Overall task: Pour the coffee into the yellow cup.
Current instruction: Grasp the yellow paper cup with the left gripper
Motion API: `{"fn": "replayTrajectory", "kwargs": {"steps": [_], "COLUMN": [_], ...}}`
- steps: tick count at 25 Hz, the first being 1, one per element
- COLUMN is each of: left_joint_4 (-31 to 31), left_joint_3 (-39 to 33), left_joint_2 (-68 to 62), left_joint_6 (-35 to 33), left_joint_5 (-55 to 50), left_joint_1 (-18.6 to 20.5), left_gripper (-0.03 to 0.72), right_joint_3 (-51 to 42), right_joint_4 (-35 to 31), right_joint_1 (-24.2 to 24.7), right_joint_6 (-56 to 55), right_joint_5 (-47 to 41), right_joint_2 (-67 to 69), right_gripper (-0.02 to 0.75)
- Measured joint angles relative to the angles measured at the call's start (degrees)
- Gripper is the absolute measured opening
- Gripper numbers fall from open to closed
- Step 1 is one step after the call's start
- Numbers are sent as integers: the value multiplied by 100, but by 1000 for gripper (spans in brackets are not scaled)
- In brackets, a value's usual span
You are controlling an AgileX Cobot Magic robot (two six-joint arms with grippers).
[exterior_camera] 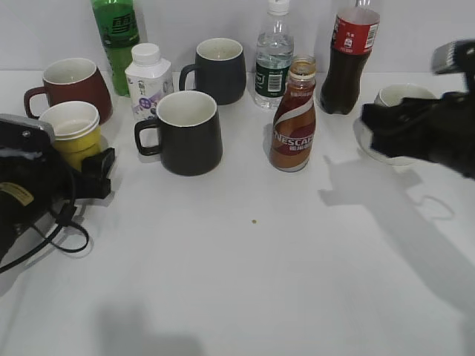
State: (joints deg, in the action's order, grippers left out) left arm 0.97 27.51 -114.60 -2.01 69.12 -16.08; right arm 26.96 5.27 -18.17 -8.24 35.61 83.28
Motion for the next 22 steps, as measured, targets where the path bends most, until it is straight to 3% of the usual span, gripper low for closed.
{"fn": "replayTrajectory", "kwargs": {"steps": [9, 12, 16, 22], "left_joint_4": [157, 157, 157, 75], "left_joint_3": [428, 446, 446, 54], "left_joint_2": [-218, -218, -218, -139], "left_joint_6": [0, 0, 0, 0], "left_joint_5": [3, 3, 3, 267], "left_joint_1": [40, 49, 54, 54], "left_gripper": [582, 544, 460, 422], "right_joint_3": [0, 5, 5, 147], "right_joint_4": [651, 867, 960, 1109], "right_joint_1": [-110, -110, -115, -115], "right_joint_6": [-23, -12, 122, 255], "right_joint_5": [1529, 1979, 2178, 2382], "right_joint_2": [1297, 1568, 1736, 2045], "right_gripper": [452, 491, 571, 590]}}
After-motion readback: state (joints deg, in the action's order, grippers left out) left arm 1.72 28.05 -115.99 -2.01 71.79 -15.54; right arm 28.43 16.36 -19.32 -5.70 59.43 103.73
